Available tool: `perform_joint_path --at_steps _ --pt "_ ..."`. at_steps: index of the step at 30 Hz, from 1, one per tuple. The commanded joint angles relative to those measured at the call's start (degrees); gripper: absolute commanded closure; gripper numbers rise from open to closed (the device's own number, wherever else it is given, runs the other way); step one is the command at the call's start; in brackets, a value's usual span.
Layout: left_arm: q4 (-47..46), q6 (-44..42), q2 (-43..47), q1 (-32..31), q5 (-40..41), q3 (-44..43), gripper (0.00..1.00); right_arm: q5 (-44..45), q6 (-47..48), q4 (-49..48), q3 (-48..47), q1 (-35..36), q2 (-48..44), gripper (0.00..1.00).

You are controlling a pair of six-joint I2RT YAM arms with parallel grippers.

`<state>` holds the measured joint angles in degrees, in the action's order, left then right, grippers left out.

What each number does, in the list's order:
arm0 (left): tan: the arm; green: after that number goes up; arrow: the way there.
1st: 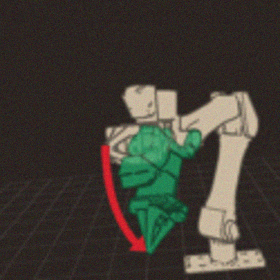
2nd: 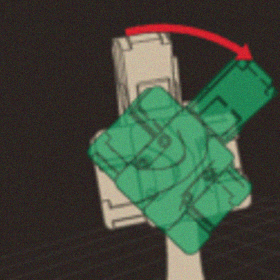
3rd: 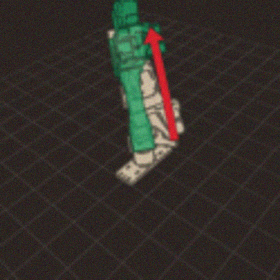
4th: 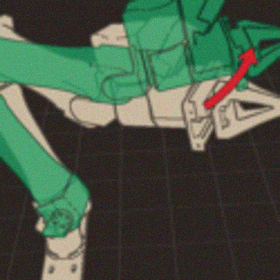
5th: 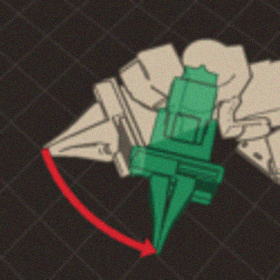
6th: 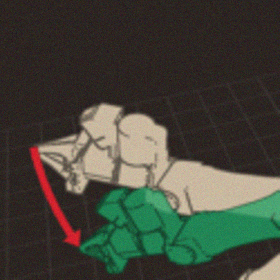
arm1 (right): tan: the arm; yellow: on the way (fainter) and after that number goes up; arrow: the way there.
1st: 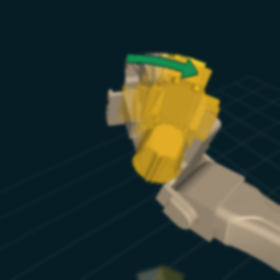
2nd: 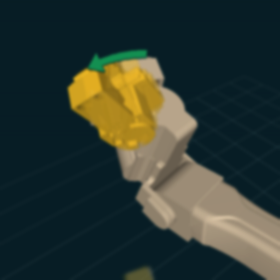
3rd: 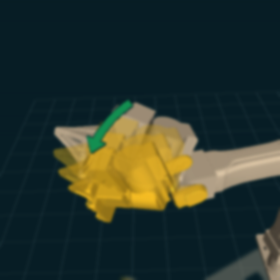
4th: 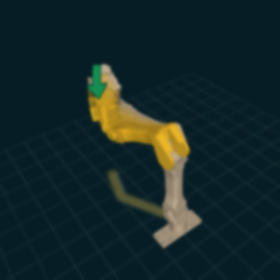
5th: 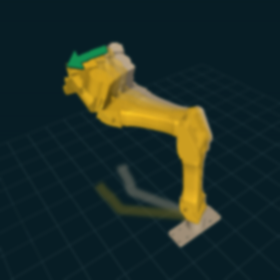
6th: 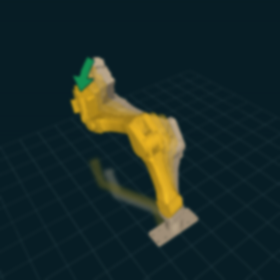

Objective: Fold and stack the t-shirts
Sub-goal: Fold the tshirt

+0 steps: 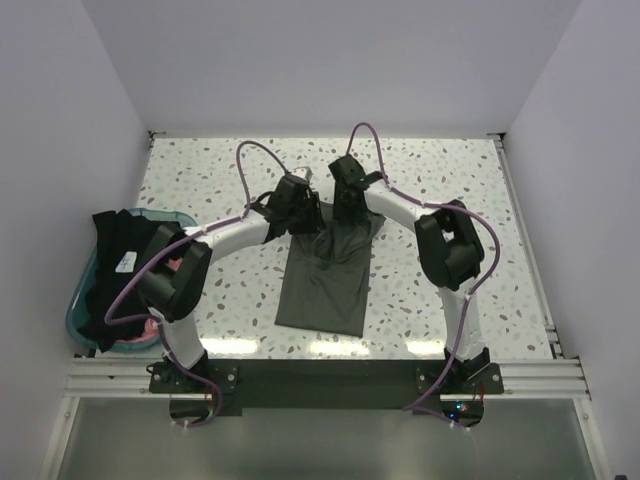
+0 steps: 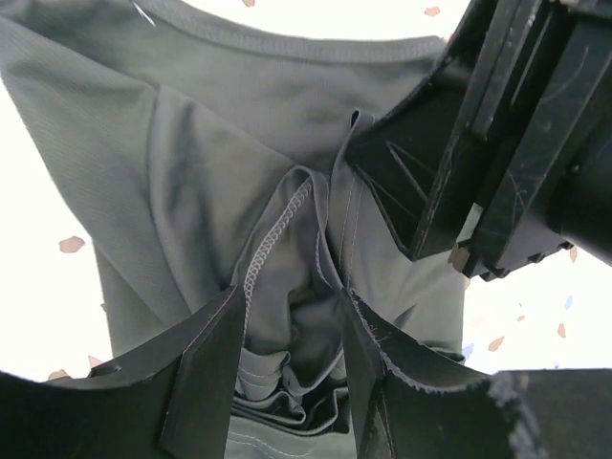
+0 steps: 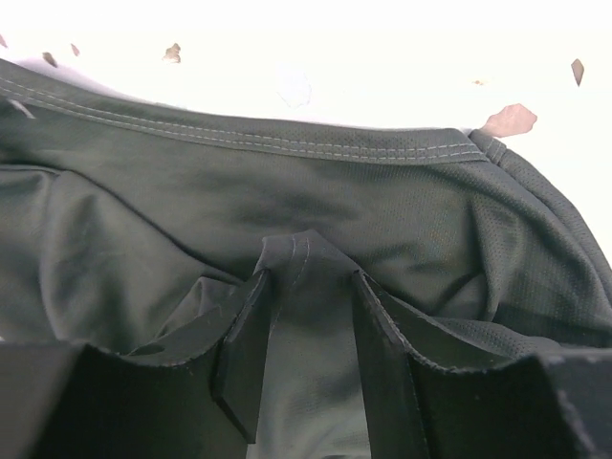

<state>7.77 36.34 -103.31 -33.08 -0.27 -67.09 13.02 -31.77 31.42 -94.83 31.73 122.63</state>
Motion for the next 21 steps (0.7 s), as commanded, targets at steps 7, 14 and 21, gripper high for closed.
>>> perform_joint_path --at_steps 7,14,21 --pt "-4.25 -0.92 -1.45 -0.58 -1.31 -1.46 0.51 1.49 0.48 -0.74 -0.80 -0.26 -0.37 0.81" --pt "-3.38 -1.18 -4.71 -0.58 -0.96 -4.10 0.54 1.66 -1.19 -5.04 7.89 -0.35 -8.52 0.97" --pt "-3.37 -2.32 -7.70 -0.58 -2.27 -7.52 0.55 2.80 -2.95 -9.35 20.45 -0.26 -19.60 0.98"
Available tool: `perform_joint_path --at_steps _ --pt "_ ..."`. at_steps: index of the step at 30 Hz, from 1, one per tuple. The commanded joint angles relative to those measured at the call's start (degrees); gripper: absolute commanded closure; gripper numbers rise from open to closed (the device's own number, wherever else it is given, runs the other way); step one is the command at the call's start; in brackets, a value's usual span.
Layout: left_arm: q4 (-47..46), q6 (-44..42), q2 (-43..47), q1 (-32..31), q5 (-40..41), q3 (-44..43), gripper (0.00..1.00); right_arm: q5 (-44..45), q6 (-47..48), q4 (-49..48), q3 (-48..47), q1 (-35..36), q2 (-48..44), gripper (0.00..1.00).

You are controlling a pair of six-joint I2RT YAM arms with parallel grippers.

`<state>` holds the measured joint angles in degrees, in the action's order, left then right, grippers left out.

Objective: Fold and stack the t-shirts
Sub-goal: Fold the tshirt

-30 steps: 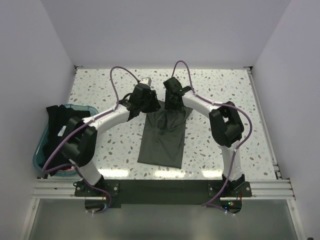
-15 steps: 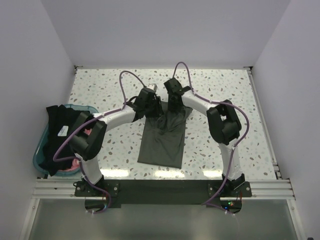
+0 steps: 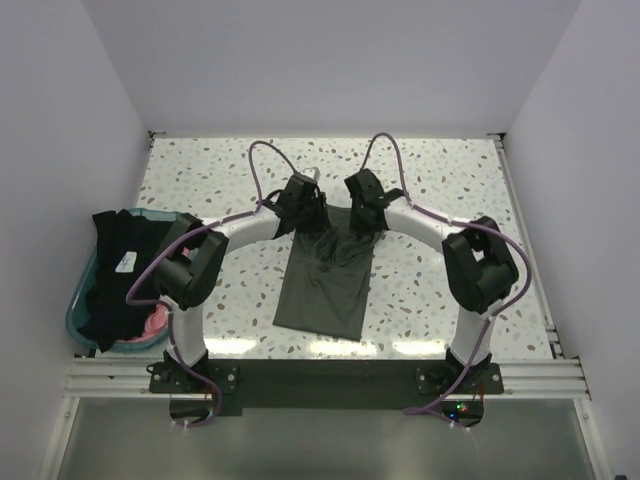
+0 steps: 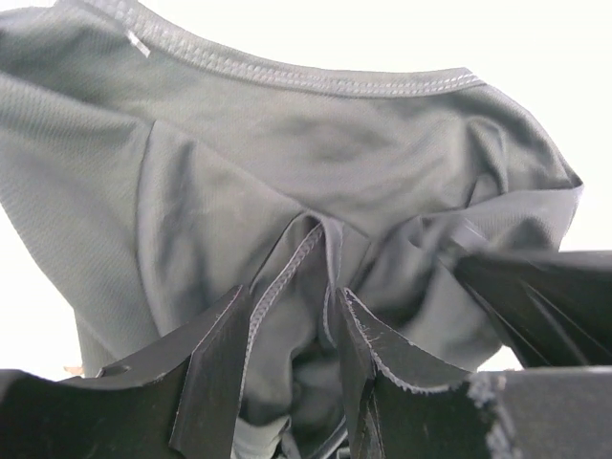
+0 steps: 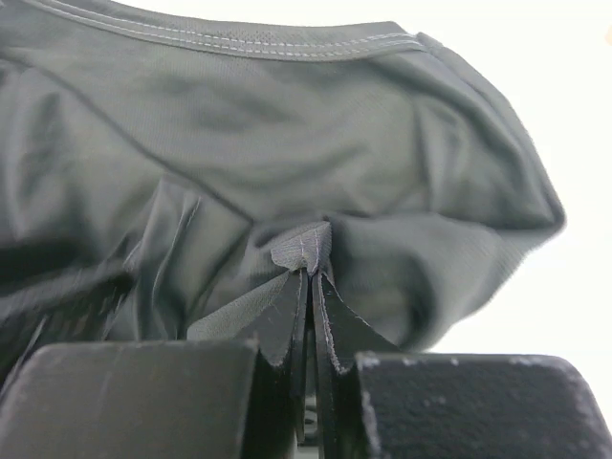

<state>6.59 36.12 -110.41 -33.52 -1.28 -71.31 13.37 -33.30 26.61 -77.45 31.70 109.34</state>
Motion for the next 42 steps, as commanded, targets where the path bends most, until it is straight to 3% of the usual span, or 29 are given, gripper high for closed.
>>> perform_joint_path --at_steps 1,8,16,20,23,24,27,34,42 --pt "-2.28 -2.37 -1.12 -0.14 -1.36 -3.66 0.54 2.45 -1.42 -5.25 4.05 -0.24 -7.38 0.98" --pt "-2.29 -3.69 -3.49 -0.23 -4.78 -6.12 0.54 2.72 -1.50 -6.74 9.94 -0.24 -13.62 0.98" --pt "3.16 -6.06 -7.18 -1.55 -1.36 -10.86 0.52 2.28 -1.94 -7.10 13.29 -0.24 -18.28 0.97" --pt "4.83 -6.50 -8.33 -2.08 -0.31 -12.10 0.63 2.19 -2.12 -7.62 14.34 -0.15 -20.65 0.97" --pt "4.92 -6.85 -8.51 -2.17 -0.57 -12.45 0.79 1.93 -2.30 -8.41 15.75 -0.24 -21.97 0.96" --pt "4.66 -7.11 -8.07 -2.34 -0.92 -12.45 0.88 1.58 -2.38 -8.68 16.53 -0.24 -22.67 0.96" --pt "1.25 -7.64 -5.36 -2.78 -2.41 -10.18 1.00 1.40 -2.74 -9.91 18.20 -0.24 -23.73 0.96" --pt "-12.37 -8.87 1.42 -3.75 -8.73 -2.18 1.00 1.31 -3.26 -12.11 20.41 -0.15 -24.79 0.96" --pt "-20.21 -8.96 3.89 -3.84 -16.81 4.95 1.00 1.40 -3.53 -13.69 21.64 0.29 -24.35 0.96"
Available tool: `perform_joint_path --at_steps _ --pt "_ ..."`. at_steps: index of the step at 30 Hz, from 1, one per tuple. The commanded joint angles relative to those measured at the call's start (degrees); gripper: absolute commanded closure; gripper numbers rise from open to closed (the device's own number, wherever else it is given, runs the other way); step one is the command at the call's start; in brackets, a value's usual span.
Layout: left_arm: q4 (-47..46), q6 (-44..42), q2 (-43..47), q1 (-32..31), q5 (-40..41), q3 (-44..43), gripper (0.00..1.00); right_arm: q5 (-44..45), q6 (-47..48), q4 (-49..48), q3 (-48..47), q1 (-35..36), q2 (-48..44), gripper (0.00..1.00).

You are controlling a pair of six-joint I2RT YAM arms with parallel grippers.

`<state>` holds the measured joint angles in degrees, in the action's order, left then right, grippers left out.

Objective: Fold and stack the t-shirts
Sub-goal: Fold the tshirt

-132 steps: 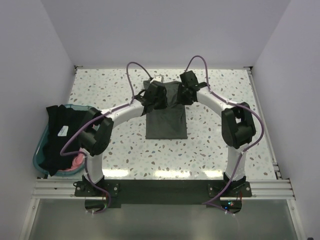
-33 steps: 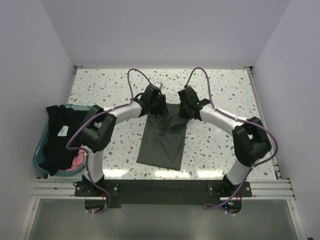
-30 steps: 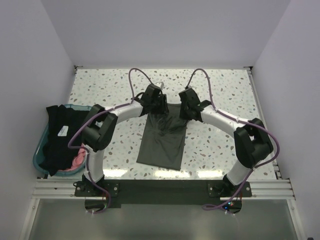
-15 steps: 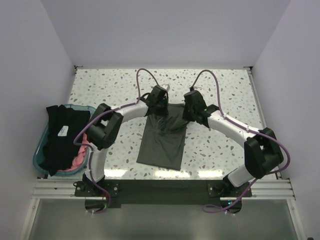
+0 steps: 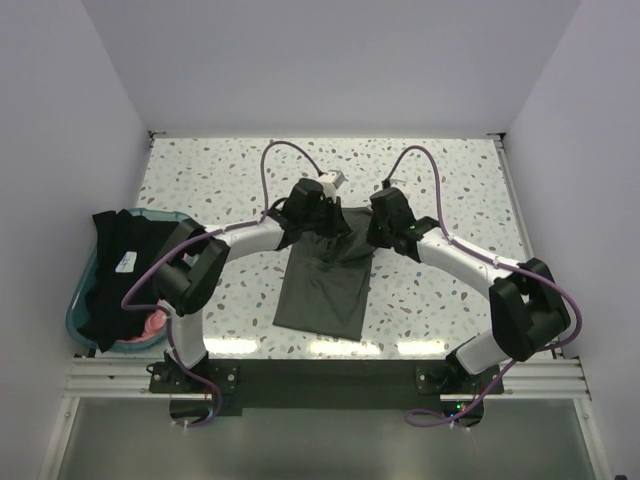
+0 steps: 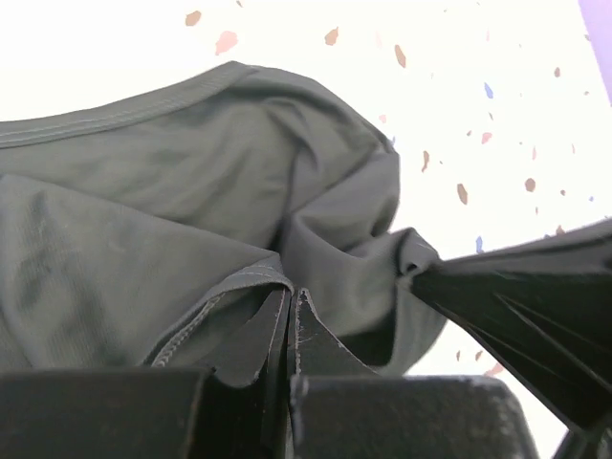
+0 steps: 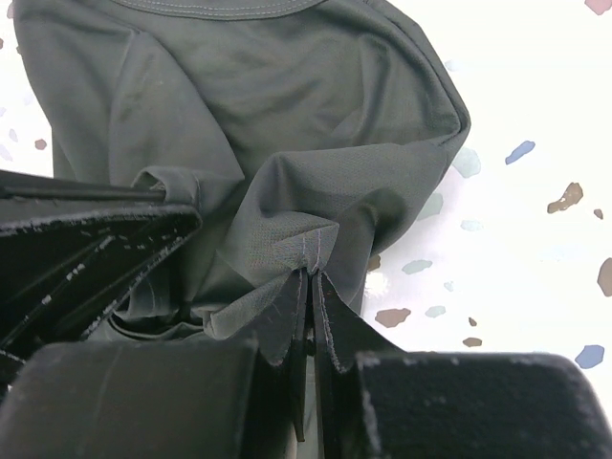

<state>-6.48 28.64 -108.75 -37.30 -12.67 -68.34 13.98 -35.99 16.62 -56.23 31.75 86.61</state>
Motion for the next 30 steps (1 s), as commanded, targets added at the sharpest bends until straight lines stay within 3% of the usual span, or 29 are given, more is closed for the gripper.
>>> perform_joint_path --at_steps 1,10,25,30 --pt "-8.27 -1.40 2.14 -0.05 -6.48 2.41 1.00 0.70 -0.93 -4.05 0.50 0.24 -1.62 0.96" --pt "-11.71 0.09 1.26 -0.14 -10.89 4.61 1.00 0.70 -1.01 -4.58 0.86 0.51 -0.83 0.96" --pt "-8.55 2.38 -0.41 2.93 8.78 2.42 0.92 1.05 -0.66 -4.58 -0.20 0.95 -0.21 0.97" --pt "-6.71 3.17 -0.58 3.63 12.58 2.68 0.84 1.05 -0.23 -4.67 -2.13 1.21 1.19 0.97"
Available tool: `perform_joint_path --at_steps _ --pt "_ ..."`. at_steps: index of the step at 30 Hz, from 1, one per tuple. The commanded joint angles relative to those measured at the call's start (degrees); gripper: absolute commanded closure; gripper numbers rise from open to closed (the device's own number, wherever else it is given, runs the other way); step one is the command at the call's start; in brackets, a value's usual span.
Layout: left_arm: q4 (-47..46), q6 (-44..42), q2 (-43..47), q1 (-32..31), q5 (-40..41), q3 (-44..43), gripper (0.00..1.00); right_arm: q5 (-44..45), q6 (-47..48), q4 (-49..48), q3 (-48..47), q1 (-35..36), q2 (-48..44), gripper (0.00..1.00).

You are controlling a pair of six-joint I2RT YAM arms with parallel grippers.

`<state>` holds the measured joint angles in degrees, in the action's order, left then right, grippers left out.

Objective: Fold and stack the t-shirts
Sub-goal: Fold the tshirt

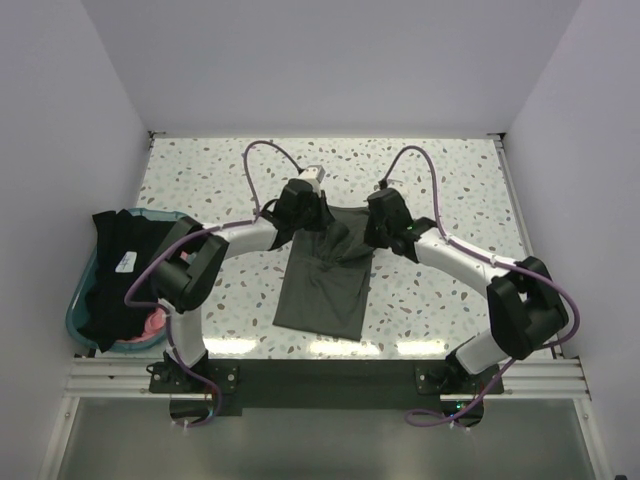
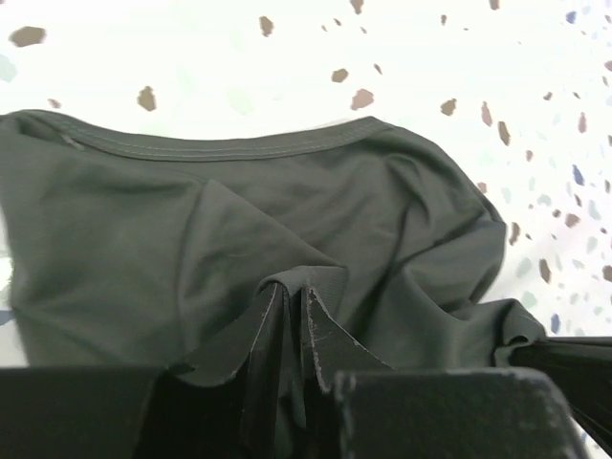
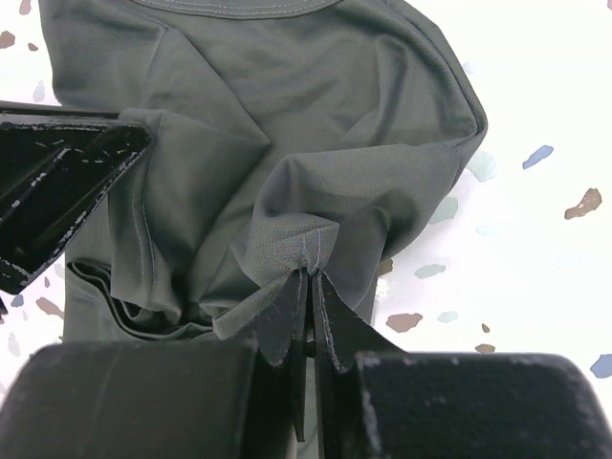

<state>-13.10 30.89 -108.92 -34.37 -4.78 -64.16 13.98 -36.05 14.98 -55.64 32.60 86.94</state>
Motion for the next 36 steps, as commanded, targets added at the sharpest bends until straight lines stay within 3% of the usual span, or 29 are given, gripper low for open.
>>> perform_joint_path --at_steps 1,7,12,19,27,36 --pt "0.53 1.10 -0.59 0.88 5.99 -1.58 0.81 0.96 -0.07 -3.03 -3.16 0.53 1.21 0.97" --pt "2.73 2.41 -1.47 1.76 9.52 -1.67 0.71 1.66 0.98 -2.06 -9.04 0.97 5.17 0.97" --pt "3.43 2.42 -0.68 2.38 10.31 -2.02 0.71 2.11 1.77 -1.45 -12.82 1.06 8.68 0.97" --pt "7.47 2.94 2.57 2.73 12.85 -3.07 0.58 1.23 2.39 -0.92 -19.32 1.24 14.30 0.97" --pt "17.05 7.51 8.37 3.25 19.36 -1.59 0.58 0.17 4.32 -1.62 -22.67 4.05 18.53 0.96" --pt "19.87 13.66 17.07 4.49 25.78 6.14 0.62 0.44 7.92 -1.18 -27.15 8.97 24.06 0.96"
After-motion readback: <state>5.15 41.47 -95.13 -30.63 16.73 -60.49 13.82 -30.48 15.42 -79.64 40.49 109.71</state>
